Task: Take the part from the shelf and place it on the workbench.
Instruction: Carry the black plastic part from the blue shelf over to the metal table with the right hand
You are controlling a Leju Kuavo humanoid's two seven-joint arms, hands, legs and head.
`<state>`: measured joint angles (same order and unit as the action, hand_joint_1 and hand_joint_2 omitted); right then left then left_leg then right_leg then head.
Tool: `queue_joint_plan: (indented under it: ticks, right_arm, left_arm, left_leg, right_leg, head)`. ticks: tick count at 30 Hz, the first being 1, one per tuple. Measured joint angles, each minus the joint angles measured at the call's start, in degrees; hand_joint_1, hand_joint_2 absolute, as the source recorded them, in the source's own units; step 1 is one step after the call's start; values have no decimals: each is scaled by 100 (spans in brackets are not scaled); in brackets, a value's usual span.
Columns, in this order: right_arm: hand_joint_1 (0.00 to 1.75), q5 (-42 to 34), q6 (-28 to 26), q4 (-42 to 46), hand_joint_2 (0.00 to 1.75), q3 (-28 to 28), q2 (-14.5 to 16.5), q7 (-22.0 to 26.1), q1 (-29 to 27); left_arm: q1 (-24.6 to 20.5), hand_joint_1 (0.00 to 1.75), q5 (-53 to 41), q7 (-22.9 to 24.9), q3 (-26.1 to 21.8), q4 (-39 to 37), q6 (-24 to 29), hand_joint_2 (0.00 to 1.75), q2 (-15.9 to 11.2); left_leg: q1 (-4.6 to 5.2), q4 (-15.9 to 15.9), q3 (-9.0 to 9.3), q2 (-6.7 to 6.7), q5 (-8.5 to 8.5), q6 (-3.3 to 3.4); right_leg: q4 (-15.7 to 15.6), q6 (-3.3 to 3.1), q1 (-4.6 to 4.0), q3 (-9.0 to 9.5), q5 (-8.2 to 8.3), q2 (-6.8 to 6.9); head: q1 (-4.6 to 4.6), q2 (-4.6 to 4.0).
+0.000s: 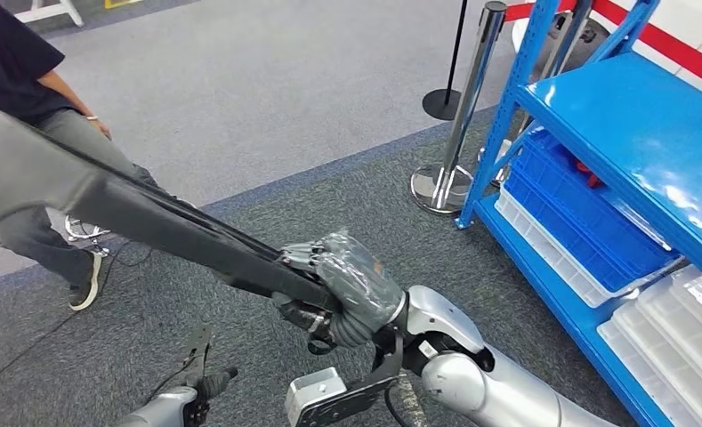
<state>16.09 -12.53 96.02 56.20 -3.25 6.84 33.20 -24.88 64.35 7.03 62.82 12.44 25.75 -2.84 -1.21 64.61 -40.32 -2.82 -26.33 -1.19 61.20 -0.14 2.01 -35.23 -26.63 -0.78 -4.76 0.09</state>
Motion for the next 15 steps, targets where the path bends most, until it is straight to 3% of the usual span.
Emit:
queue_joint_plan:
  ticks: [2,3,4,6,8,10,12,13,15]
  right_arm:
    - [175,32,-11,-3,175,56,1,-13,13]
    - [175,42,-14,-5,175,86,0,-21,13]
    - [175,54,-15,-8,175,113,-1,-28,13]
    - [175,76,-15,-8,175,159,0,-33,19]
    - [175,89,-16,-7,175,182,2,-34,29]
    - [175,94,-20,-7,175,202,4,-37,37]
    - [175,97,-24,-5,175,236,5,-40,42]
    - [175,98,-24,-7,175,253,4,-43,46]
    - [175,97,-30,-7,175,275,1,-45,61]
  left_arm:
    - [-21,0,-9,8,0,1,-1,175,2]
    - [-22,0,-10,15,0,0,-1,175,3]
    - [-17,0,-9,21,0,0,0,175,3]
    - [-16,0,-9,30,0,-1,2,175,1]
    - [-39,0,-10,31,0,-1,4,175,-2]
    - [-65,0,-11,31,0,-1,5,175,-2]
    - [-63,0,-10,32,0,-1,8,175,-7]
    - [-53,0,-10,32,0,-1,10,175,-8]
    - [-48,0,-11,33,0,-1,9,175,-6]
  left_leg:
    - [6,724,-363,206,-297,-27]
    - [5,988,-505,235,-367,-27]
    - [6,1057,-549,246,-335,-14]
    - [33,542,-293,307,-2,60]
    - [124,-203,98,547,252,169]
    - [206,-494,244,662,269,242]
    - [210,-568,278,534,292,279]
    - [193,-632,320,471,315,297]
    - [149,-739,405,352,357,340]
  right_leg:
    - [-3,-35,-29,9,-15,127]
    - [-3,-45,-44,13,-23,193]
    - [-3,-52,-57,18,-33,257]
    - [-4,-55,-85,47,-59,381]
    - [-21,-41,-114,88,-87,498]
    - [-63,-7,-137,123,-103,614]
    - [-118,44,-159,172,-121,722]
    - [-101,70,-160,186,-157,665]
    - [232,99,-157,54,-361,395]
  head:
    - [-31,0]
    - [-31,0]
    - [-33,0]
    - [-32,0]
    - [-29,0]
    - [-27,0]
    - [-26,0]
    - [-18,0]
    - [0,0]
